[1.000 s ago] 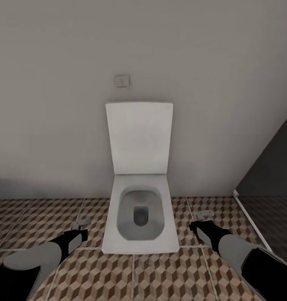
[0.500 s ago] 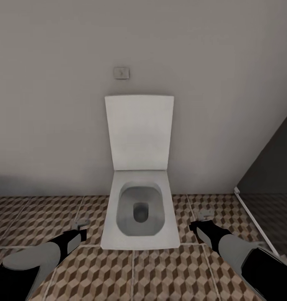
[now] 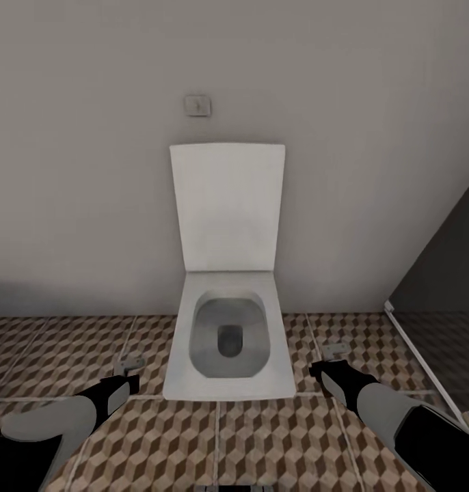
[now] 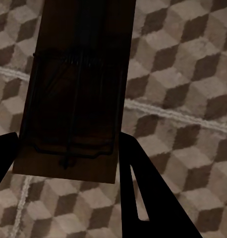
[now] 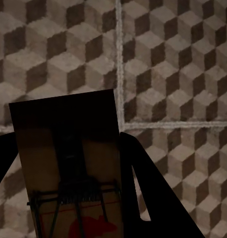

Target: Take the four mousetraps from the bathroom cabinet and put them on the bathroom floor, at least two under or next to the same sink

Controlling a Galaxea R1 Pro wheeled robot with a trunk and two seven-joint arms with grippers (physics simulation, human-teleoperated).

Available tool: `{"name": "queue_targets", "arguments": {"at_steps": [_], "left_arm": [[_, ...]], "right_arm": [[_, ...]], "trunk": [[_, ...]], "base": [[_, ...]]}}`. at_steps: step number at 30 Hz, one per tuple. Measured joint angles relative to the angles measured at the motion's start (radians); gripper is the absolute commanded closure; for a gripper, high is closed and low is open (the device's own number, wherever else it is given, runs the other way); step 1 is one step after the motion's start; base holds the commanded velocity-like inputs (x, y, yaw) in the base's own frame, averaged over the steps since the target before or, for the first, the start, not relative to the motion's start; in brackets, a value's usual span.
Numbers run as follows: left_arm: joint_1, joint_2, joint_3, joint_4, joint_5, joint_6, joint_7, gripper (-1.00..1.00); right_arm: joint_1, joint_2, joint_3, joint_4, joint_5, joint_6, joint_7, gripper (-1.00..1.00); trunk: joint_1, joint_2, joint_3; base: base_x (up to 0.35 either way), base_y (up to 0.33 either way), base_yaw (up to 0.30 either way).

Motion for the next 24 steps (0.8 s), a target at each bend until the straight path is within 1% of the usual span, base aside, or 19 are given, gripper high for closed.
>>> {"name": "queue_targets", "arguments": {"at_steps": [8, 16, 24], "left_arm": [[0.0, 0.0, 0.0, 0.0, 0.0, 0.0, 0.0, 1.0], [0.0, 0.0, 0.0, 0.001, 0.0, 0.0, 0.0, 1.0], [0.0, 0.002, 0.001, 0.001, 0.0, 0.0, 0.0, 1.0]], "right_arm": [[0.0, 0.0, 0.031, -0.001, 0.0, 0.0, 0.0, 1.0], [0.0, 0.0, 0.035, -0.001, 0.0, 0.0, 0.0, 1.0], [0.0, 0.0, 0.034, -0.001, 0.0, -0.001, 0.0, 1.0]], "trunk": [[0.031, -0.056, -0.025], [0.061, -0.112, -0.05], [0.065, -0.114, -0.081]], "base": [[0.0, 0.0, 0.0], [0.0, 0.0, 0.0], [0.0, 0.0, 0.0]]}}
